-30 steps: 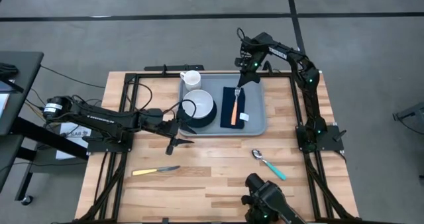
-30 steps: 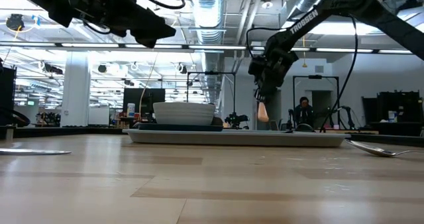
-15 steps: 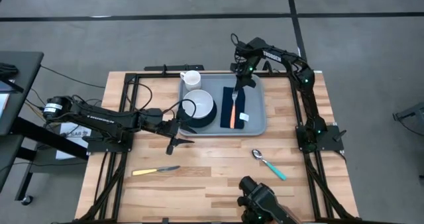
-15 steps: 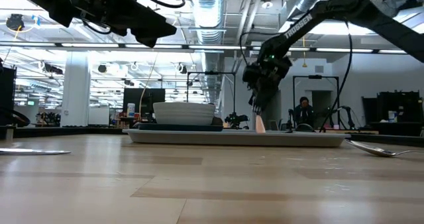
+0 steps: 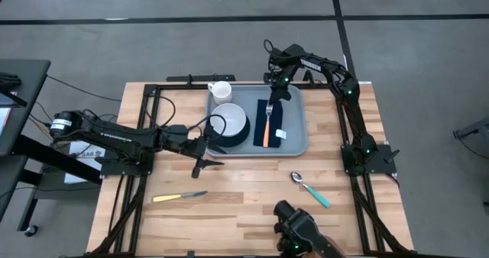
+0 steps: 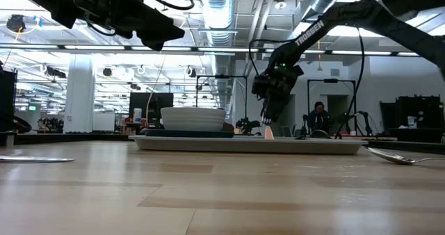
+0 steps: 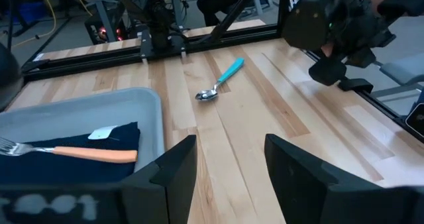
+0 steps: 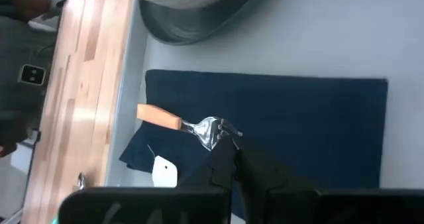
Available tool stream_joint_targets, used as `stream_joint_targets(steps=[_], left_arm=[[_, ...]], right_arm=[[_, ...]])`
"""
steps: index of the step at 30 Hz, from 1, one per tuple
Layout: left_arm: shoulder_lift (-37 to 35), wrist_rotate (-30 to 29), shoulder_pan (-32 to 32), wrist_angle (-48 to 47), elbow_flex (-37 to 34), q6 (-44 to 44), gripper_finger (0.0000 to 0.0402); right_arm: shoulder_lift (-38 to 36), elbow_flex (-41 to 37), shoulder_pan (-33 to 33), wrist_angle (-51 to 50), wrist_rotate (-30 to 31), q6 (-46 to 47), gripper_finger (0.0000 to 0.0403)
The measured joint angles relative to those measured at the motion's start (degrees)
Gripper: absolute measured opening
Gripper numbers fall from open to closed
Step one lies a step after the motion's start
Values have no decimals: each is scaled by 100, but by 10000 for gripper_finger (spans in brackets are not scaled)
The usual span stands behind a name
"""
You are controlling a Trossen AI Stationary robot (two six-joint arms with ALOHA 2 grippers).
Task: Set up tray
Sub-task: Put the fork on top of the black table napkin on the gray serving tray, then put the spoon on top of the black table napkin on the gray serving tray
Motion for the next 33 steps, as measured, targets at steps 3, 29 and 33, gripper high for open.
stream_joint_targets(steps=[3, 29, 33], left_arm=[[0, -1, 0, -48, 0, 2, 167], [0, -1, 0, -71, 0, 2, 167], [0, -1, 0, -68, 0, 4, 167]], right_arm=[[-2, 91, 4, 34, 179, 123, 14], [-2, 117, 236, 290, 1027, 536, 52], [-2, 117, 236, 350, 1033, 536, 52]])
